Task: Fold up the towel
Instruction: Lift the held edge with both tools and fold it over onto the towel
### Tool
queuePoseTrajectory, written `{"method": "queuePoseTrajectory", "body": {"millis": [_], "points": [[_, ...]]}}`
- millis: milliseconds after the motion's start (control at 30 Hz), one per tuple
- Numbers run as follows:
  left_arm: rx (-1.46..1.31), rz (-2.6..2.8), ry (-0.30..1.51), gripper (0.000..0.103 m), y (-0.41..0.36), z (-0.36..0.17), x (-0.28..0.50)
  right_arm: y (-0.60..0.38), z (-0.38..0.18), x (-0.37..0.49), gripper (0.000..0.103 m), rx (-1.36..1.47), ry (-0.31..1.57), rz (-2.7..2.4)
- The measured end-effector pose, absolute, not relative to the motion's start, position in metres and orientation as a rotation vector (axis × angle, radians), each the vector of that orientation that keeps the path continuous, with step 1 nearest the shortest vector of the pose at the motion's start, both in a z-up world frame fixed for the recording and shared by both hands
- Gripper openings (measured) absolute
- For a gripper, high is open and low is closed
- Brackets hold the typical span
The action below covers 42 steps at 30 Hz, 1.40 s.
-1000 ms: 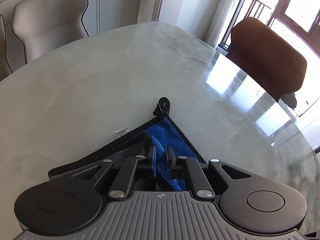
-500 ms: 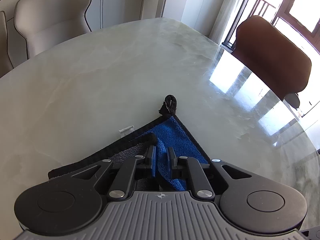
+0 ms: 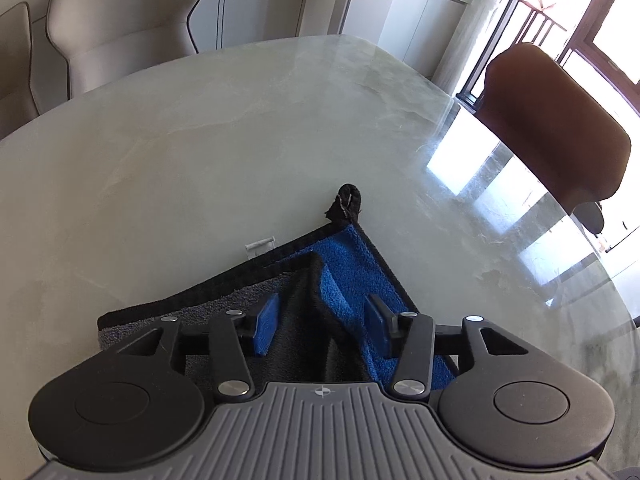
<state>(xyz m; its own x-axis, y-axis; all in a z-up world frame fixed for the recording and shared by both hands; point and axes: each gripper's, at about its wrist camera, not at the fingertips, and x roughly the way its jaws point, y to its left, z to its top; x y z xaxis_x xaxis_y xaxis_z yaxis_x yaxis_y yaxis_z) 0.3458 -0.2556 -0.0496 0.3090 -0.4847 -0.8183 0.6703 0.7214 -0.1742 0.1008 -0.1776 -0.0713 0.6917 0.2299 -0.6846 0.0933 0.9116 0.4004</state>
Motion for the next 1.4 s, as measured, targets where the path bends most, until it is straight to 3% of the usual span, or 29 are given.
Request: {"method": "queuePoseTrajectory", "body": {"millis": [167, 267, 600, 1400], "points": [[0.23, -0.806, 0.995, 0.01, -0.265, -0.048, 0.345, -0.174, -0.068, 0.099, 0.007, 0.418, 0.802, 0.071], [0.223, -0.801, 1.01, 0.003, -0.267, -0.045, 0.348, -0.174, -0.066, 0.096, 0.007, 0.425, 0.799, 0.061], [0.141, -0.811, 0.988, 0.003, -0.271, -0.032, 0.354, -0.19, -0.058, 0.087, 0.005, 0.481, 0.75, 0.025], [0.262, -0.815, 0.925, 0.003, -0.313, -0.036, 0.34, -0.208, -0.07, 0.082, 0.005, 0.598, 0.765, -0.048]]}}
